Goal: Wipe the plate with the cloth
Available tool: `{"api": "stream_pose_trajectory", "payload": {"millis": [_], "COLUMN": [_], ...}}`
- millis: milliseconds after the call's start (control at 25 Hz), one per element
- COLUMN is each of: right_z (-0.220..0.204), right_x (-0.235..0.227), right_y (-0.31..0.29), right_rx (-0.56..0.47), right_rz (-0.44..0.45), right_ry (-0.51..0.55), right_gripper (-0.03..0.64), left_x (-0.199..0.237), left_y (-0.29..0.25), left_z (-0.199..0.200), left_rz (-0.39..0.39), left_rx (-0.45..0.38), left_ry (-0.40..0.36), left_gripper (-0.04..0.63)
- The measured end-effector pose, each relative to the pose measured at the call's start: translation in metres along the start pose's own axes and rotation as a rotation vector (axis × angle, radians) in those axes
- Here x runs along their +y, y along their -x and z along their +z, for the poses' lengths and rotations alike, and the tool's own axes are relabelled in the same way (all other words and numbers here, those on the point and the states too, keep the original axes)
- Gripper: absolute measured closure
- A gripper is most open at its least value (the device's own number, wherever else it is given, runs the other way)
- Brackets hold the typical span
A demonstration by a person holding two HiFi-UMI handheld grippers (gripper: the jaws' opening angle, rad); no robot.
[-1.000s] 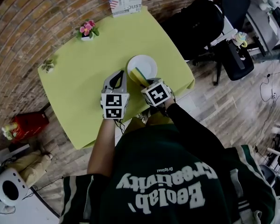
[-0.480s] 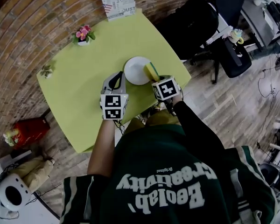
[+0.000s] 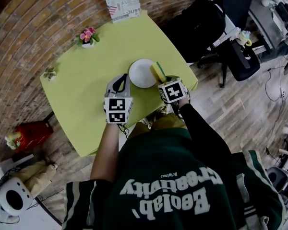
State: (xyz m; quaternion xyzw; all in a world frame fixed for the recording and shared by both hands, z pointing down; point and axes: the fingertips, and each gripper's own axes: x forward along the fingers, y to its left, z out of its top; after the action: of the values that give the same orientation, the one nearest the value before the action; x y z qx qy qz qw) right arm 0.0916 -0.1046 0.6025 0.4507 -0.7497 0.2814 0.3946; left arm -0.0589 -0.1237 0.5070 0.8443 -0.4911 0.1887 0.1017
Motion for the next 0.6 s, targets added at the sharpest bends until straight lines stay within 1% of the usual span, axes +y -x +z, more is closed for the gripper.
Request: {"api": "stream_pose_trajectory", "payload": {"millis": [80,160,240,440,600], "right_z": [0.015,0.03,0.042,0.055,0.044], "right_x": [0.01,0.024,0.038,0.078,0.097], "right_y": [0.0,0.0,-0.004,-0.017,-0.035], "right_rx": [-0.04,-0.075,-0.082,-0.055,0.016], "right_rz": [0.043,0.107,0.157,0.224,0.239], "right_ry": [-0.027,-0.086,-0.109,-0.019,0.034], "right_gripper": [0.463,0.463,0.463,0.463,0.463], "left_x": [0.001,0.001,0.002,0.01,0.016], "left_y": [0.001,0.003,0.005,0.011,0.014], "left_z": [0.001,0.002,0.003,0.001,-0.005], "left_rz": [0.007,0.014,0.022,0.059,0.08], "left_rx": [-0.001,-0.002,-0.002,0.002,0.01], "left_ry": [0.001,0.005,0.006,0.018,0.03], "left_gripper": [0.589,0.589,0.589,0.589,0.589]}}
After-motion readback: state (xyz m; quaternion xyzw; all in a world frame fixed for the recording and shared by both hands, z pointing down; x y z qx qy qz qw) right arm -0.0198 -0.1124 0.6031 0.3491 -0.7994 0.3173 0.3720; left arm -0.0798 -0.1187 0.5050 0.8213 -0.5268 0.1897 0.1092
